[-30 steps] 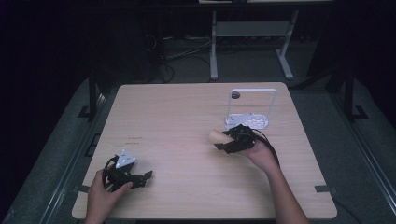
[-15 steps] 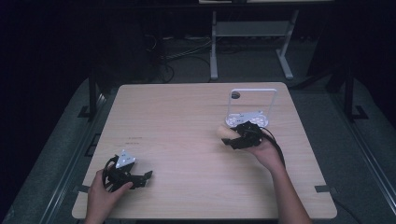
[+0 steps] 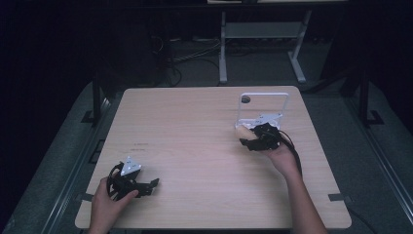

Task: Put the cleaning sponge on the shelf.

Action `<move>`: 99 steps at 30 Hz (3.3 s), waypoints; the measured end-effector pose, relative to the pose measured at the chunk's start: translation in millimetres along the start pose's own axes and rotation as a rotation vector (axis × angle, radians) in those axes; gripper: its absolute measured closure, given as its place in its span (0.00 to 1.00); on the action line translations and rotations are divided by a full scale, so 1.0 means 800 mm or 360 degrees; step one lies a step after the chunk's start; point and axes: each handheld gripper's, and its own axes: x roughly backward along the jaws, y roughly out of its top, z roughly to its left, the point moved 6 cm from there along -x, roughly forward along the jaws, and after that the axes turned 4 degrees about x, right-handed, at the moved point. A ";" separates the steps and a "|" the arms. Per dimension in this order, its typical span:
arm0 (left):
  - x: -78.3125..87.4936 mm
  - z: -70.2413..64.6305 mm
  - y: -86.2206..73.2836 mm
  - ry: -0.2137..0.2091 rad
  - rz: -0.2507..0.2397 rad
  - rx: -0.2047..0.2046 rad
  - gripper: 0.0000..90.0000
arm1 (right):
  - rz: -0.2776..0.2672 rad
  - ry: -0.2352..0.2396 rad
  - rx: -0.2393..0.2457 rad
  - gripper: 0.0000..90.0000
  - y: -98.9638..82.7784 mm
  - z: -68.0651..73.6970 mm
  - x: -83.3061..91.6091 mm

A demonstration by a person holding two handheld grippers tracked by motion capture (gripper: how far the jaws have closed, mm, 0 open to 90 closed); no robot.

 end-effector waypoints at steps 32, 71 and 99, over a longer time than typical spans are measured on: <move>0.000 0.000 0.000 -0.0001 0.0001 0.0003 0.14 | 0.0049 -0.0250 -0.0281 0.46 -0.011 -0.063 -0.037; 0.000 0.000 0.000 0.0000 0.0005 0.0001 0.14 | 0.0014 -0.0296 -0.0261 0.41 -0.007 -0.049 0.010; 0.000 0.000 0.000 0.0001 0.0000 -0.0001 0.14 | 0.0114 -0.0142 -0.0269 1.00 -0.034 -0.018 -0.021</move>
